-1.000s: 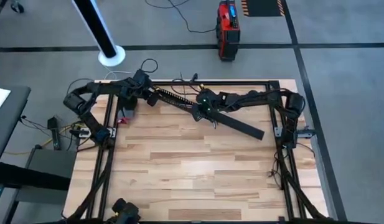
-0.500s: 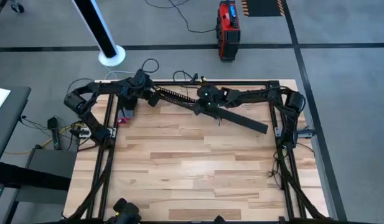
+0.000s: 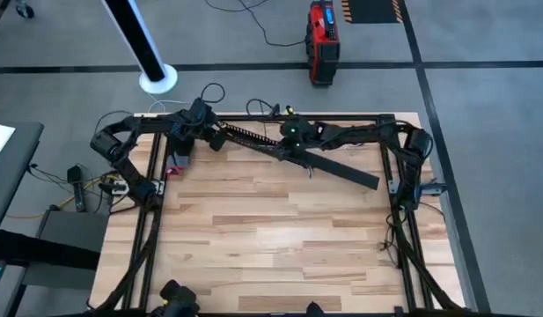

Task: Ziptie cables
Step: Close the black cable duct

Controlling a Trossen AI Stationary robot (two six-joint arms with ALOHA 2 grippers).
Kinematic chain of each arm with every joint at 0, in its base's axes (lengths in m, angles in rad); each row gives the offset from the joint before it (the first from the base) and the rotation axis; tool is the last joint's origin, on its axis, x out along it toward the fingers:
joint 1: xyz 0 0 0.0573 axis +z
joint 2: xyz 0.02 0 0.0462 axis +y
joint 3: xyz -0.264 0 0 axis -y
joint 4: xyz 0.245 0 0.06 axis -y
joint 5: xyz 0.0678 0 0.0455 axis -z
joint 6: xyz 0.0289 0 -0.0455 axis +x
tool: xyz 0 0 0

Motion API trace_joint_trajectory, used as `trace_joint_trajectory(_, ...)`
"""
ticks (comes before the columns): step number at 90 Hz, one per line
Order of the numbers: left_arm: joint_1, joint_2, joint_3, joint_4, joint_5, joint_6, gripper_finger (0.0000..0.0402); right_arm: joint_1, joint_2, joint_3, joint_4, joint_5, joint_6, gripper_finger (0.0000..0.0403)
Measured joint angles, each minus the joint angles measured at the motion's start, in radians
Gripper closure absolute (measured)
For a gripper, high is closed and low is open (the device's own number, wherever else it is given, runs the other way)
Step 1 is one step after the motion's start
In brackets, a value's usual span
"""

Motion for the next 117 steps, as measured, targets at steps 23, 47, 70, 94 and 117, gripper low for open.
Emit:
trace_joint_trajectory(23, 0.000, 0.000, 0.000, 0.000, -0.003, 0.001, 0.0402, 0.054, 0.024, 0.001, -0.097, 0.020, 0.010, 0.0403)
trace_joint_trajectory(47, 0.001, 0.000, 0.000, -0.001, 0.012, 0.001, 0.0401, 0.043, 0.045, 0.002, -0.078, 0.007, 0.027, 0.0403)
trace_joint_trajectory(70, -0.008, 0.000, -0.001, 0.002, 0.018, 0.025, 0.0402, 0.034, 0.047, 0.001, -0.069, -0.020, 0.026, 0.0403)
trace_joint_trajectory(94, -0.020, -0.109, -0.004, -0.008, 0.039, 0.050, 0.0401, 0.034, 0.048, 0.000, -0.071, -0.017, 0.024, 0.0403)
trace_joint_trajectory(117, -0.042, -0.247, -0.004, -0.043, 0.100, 0.088, 0.0402, 0.034, 0.043, 0.001, -0.101, -0.015, 0.027, 0.0403)
